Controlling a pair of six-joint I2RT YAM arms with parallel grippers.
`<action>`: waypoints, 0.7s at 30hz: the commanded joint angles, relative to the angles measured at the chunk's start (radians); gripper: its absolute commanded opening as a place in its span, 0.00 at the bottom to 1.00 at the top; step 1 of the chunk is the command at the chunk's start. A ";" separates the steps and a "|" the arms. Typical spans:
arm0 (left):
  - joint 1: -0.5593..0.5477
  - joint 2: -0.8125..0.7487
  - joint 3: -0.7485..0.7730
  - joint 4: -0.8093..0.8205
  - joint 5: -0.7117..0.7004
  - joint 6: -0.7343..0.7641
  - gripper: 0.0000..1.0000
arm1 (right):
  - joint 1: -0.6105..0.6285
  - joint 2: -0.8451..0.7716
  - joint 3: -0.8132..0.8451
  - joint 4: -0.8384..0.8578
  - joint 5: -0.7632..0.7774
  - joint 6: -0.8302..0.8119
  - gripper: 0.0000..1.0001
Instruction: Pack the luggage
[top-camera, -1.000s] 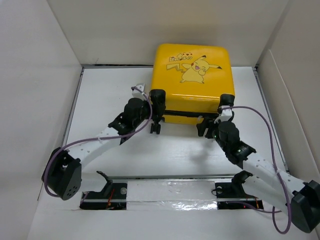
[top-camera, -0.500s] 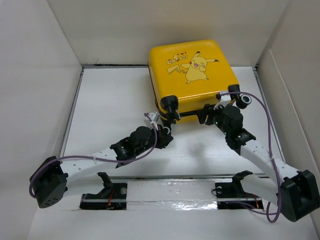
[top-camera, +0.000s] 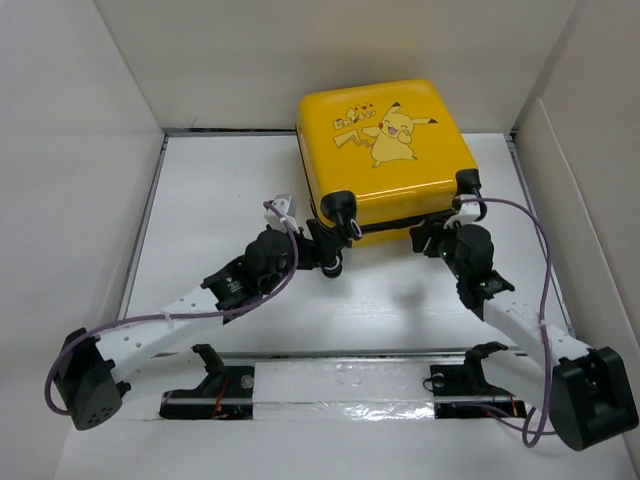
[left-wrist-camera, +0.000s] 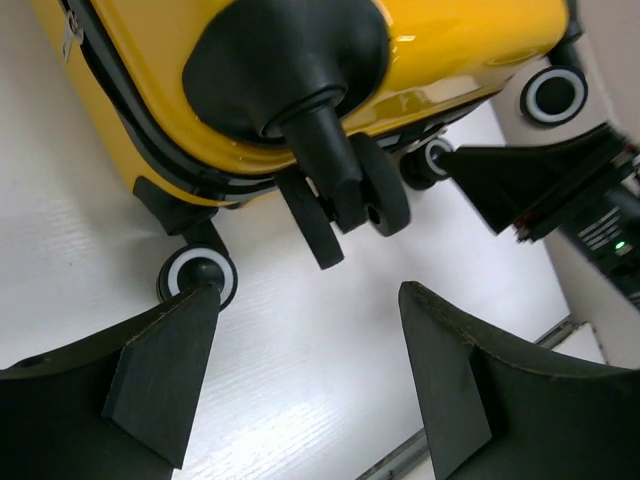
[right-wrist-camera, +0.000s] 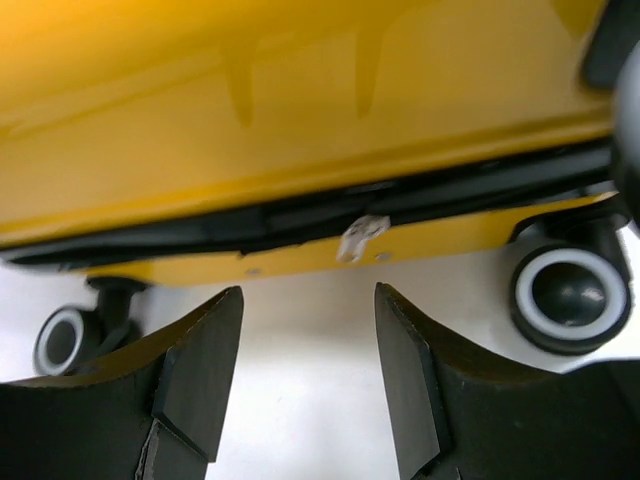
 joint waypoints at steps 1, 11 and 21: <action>0.002 0.064 0.064 -0.005 0.033 0.038 0.70 | -0.037 0.061 0.059 0.096 -0.027 -0.035 0.61; 0.033 0.231 0.159 0.058 0.115 0.059 0.77 | -0.091 0.250 0.106 0.183 -0.048 -0.053 0.60; 0.042 0.326 0.205 0.087 0.149 0.069 0.71 | -0.114 0.392 0.112 0.389 -0.107 -0.067 0.44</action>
